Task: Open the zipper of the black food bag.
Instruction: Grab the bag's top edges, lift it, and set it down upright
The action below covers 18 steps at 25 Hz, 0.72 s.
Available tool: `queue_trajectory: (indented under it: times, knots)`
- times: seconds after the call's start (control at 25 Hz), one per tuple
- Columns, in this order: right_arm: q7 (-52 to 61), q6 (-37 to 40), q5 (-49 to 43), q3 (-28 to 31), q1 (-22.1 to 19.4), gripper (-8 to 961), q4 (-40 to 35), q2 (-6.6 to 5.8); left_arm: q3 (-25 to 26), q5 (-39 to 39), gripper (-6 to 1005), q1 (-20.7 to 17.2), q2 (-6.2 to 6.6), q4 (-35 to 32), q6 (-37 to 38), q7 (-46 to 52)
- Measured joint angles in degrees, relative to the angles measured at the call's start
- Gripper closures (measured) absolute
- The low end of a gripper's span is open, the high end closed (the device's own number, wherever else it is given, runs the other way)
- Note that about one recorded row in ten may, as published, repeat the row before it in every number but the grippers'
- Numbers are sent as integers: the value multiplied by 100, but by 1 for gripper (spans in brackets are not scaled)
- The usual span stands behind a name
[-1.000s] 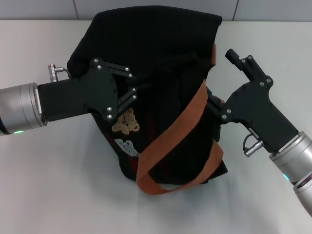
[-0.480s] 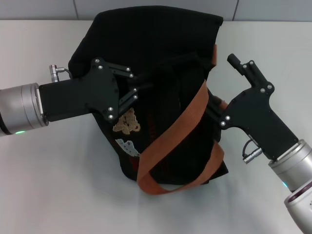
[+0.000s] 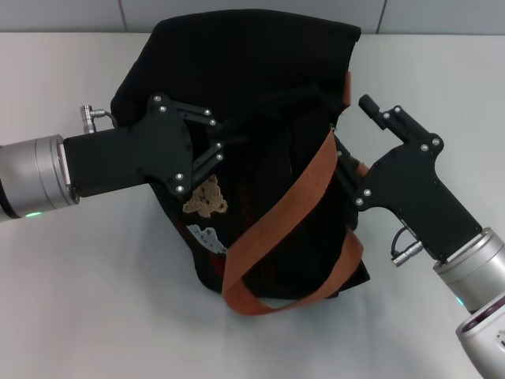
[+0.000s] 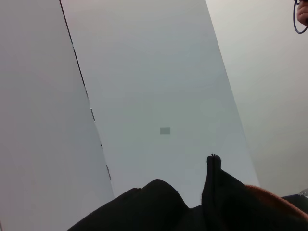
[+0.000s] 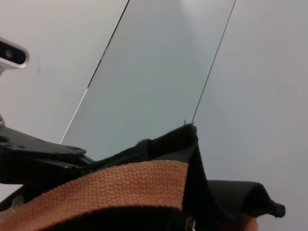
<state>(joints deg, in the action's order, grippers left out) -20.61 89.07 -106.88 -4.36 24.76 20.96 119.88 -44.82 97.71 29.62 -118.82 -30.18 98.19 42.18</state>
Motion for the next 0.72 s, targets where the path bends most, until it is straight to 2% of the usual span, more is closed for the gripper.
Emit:
queue_trajectory:
  times: [0.2,0.28,0.72]
  knots:
    - [-269,0,-4,-50,15,448,88,0,0,0,929,6,0,39,-4,-15]
    - [-295,-3,-6,-56,19,633,98,0,0,0,929,6,0,42,-6,-27]
    - [-347,-39,-151,-75,39,665,97,0,0,4,929,50,0,113,-62,-121]
